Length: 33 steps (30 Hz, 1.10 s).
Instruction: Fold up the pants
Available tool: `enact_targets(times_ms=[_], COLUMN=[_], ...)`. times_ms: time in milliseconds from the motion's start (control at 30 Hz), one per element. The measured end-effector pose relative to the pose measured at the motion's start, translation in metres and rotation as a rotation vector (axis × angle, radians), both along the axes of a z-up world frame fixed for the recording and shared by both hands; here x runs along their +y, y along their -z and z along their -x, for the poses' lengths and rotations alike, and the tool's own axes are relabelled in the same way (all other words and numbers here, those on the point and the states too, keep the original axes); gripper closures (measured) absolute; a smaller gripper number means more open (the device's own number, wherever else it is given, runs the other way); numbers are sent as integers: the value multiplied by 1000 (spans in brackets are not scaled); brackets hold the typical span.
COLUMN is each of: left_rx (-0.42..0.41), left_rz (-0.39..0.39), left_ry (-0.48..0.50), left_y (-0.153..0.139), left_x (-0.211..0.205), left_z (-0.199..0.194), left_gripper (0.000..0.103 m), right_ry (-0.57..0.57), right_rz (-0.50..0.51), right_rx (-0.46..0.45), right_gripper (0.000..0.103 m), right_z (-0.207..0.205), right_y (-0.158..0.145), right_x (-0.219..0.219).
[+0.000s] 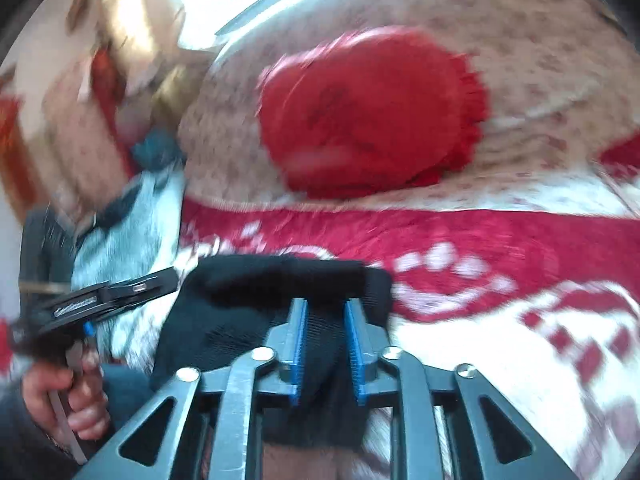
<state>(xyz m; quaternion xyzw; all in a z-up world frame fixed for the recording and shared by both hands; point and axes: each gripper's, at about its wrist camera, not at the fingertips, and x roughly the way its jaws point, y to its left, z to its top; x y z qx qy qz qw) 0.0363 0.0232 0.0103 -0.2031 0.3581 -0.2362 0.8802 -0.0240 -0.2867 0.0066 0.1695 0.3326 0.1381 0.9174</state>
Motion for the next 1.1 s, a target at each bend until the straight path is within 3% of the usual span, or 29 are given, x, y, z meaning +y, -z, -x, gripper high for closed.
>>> enact_targets(times_ms=[33,67,167,233,267,333,433,500,567,667,800,867,967,1033,1100], left_rx=[28,78,289,369,386,359,346,367,363,303,284,282,277,261,267], left_rz=[28,57,185,239,245,213,191,142,148,85,58,-32,-133,-157,-177], left_ry=[-33,-48,-46,-7,4,18,16,-29,-28,2,84,128,132,128,115], left_y=[5,13,44,56,59,53,51,52,49,34,22,22,25,25,27], left_x=[7,13,24,23,21,17,15,20,19,8,-22,-46,-64,-67,-68], left_z=[-1,-5,-25,-31,-32,-30,-28,-25,-20,-22,-46,-54,-50,-48,-49], left_gripper=[26,26,26,26,26,26,29,69,77,78,78,77,73,70,68], right_ry=[35,57,53,30,25,35,-34,-58,-72,-81,-45,10,54,69,74], right_rz=[-41,-103,-311,-470,-499,-463,-409,-313,-291,-249,-264,-301,-397,-488,-466], right_rx=[4,21,135,202,231,253,234,207,175,113,71,129,310,310,309], right_gripper=[44,40,40,40,44,50,50,62,71,73,73,72,71,70,68], right_z=[7,11,4,-5,-8,-13,-16,-17,-13,-10,-24,-37,-44,-37,-39], right_y=[1,5,26,44,50,57,51,45,39,25,11,17,50,61,59], right_x=[-8,-16,-30,-35,-36,-34,-23,-14,-10,-8,-25,-45,-67,-73,-70])
